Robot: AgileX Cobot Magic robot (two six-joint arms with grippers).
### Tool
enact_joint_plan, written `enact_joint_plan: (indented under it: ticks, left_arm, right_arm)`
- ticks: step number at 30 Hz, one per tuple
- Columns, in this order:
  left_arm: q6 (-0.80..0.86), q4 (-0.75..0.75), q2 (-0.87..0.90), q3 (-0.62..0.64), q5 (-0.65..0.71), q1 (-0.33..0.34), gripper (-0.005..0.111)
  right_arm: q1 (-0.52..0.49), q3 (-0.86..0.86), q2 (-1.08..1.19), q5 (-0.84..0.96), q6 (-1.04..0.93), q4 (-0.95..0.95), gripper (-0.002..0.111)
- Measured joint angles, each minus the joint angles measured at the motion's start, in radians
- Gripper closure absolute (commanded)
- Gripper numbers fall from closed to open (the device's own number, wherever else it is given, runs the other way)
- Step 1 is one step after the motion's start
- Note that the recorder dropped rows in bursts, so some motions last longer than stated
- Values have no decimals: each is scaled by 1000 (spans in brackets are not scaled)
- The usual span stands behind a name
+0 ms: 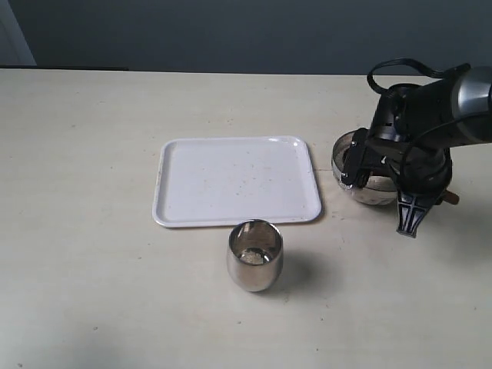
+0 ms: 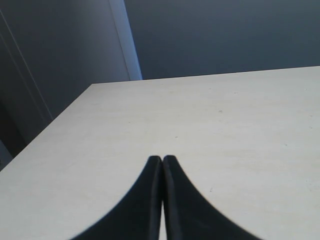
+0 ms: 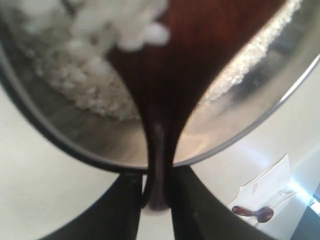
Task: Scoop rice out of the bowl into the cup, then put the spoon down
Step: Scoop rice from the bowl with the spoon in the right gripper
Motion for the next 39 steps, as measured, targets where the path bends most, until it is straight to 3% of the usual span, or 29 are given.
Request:
enact_joint_plan:
  ticks: [24, 30, 39]
  left_arm:
    - [0, 0, 0, 0, 0, 0, 106]
    - [0, 0, 0, 0, 0, 0, 106]
    - [0, 0, 0, 0, 0, 0, 106]
  right_arm:
    - [-58, -2, 0, -12, -97, 163, 109]
    - [-125, -77, 0, 0, -166, 269, 109]
    - [-133, -128, 4, 27, -276, 344, 109]
